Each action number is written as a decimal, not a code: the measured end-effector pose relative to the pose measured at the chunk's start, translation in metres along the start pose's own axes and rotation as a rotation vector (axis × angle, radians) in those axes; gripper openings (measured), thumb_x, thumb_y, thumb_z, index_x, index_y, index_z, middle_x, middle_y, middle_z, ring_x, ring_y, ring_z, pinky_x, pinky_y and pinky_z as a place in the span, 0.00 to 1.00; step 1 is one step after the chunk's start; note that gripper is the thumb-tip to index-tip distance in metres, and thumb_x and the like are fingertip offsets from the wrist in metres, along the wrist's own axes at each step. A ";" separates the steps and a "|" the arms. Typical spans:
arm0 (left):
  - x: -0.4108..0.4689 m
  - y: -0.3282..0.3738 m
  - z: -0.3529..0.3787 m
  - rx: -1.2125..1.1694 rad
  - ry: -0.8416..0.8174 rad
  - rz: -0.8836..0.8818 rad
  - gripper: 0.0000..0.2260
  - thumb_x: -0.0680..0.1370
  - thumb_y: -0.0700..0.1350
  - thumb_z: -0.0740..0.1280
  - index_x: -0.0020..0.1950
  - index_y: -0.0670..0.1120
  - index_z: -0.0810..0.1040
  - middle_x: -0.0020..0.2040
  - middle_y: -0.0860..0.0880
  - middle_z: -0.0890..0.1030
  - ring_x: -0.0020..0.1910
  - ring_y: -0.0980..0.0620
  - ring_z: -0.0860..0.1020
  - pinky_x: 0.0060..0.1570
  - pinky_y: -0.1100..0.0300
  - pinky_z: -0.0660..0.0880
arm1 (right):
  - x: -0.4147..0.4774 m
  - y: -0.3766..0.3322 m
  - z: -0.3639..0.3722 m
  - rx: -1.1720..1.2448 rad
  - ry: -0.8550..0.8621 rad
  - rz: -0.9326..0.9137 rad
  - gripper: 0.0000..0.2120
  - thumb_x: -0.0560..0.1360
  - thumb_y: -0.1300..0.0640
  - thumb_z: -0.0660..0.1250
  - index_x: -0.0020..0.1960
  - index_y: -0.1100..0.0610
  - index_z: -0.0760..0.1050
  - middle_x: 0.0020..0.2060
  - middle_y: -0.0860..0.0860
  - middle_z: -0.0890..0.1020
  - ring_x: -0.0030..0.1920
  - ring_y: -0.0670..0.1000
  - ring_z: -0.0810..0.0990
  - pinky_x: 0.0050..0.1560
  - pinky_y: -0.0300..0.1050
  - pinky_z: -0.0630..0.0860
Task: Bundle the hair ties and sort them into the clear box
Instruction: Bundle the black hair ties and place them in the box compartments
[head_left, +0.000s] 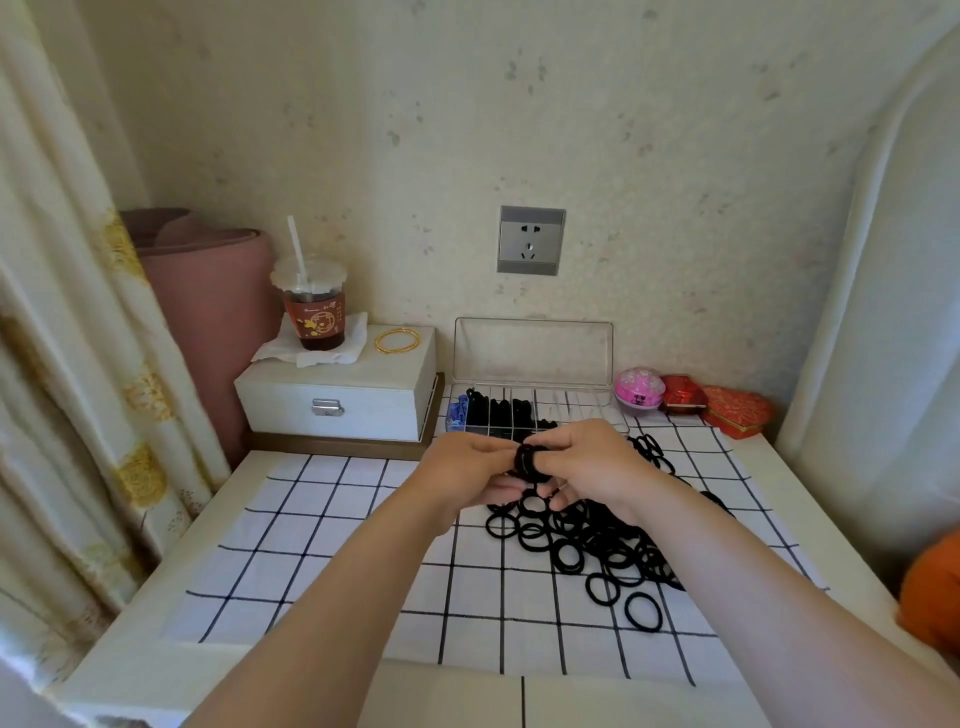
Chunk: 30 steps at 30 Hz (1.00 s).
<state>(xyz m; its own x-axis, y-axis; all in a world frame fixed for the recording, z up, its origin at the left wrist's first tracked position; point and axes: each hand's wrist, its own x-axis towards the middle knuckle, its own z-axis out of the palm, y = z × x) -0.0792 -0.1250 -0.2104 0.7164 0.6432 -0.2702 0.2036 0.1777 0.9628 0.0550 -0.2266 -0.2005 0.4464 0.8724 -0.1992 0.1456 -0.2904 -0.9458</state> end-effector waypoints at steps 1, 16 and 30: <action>0.002 0.002 0.000 -0.026 -0.021 0.001 0.08 0.79 0.40 0.68 0.57 0.43 0.82 0.46 0.41 0.86 0.44 0.50 0.86 0.43 0.61 0.82 | 0.003 0.000 -0.001 -0.011 -0.007 0.015 0.06 0.77 0.65 0.69 0.46 0.56 0.83 0.38 0.58 0.84 0.32 0.49 0.80 0.29 0.39 0.78; 0.042 -0.020 -0.012 1.256 0.016 0.224 0.14 0.79 0.49 0.67 0.64 0.56 0.79 0.64 0.51 0.78 0.60 0.50 0.77 0.60 0.52 0.75 | 0.035 0.016 -0.012 -0.897 -0.061 -0.142 0.18 0.77 0.62 0.66 0.66 0.51 0.79 0.63 0.49 0.80 0.60 0.47 0.80 0.61 0.40 0.75; 0.048 -0.028 -0.008 1.408 -0.002 0.216 0.08 0.77 0.46 0.64 0.40 0.45 0.77 0.44 0.46 0.75 0.41 0.47 0.76 0.39 0.55 0.74 | 0.042 0.027 0.005 -1.234 -0.026 -0.173 0.26 0.76 0.53 0.67 0.74 0.48 0.66 0.59 0.52 0.80 0.58 0.54 0.79 0.48 0.45 0.73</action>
<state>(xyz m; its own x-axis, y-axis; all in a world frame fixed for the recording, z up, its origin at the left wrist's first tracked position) -0.0561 -0.0928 -0.2498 0.8190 0.5607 -0.1220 0.5739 -0.7994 0.1777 0.0732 -0.1958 -0.2358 0.3233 0.9393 -0.1144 0.9383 -0.3340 -0.0902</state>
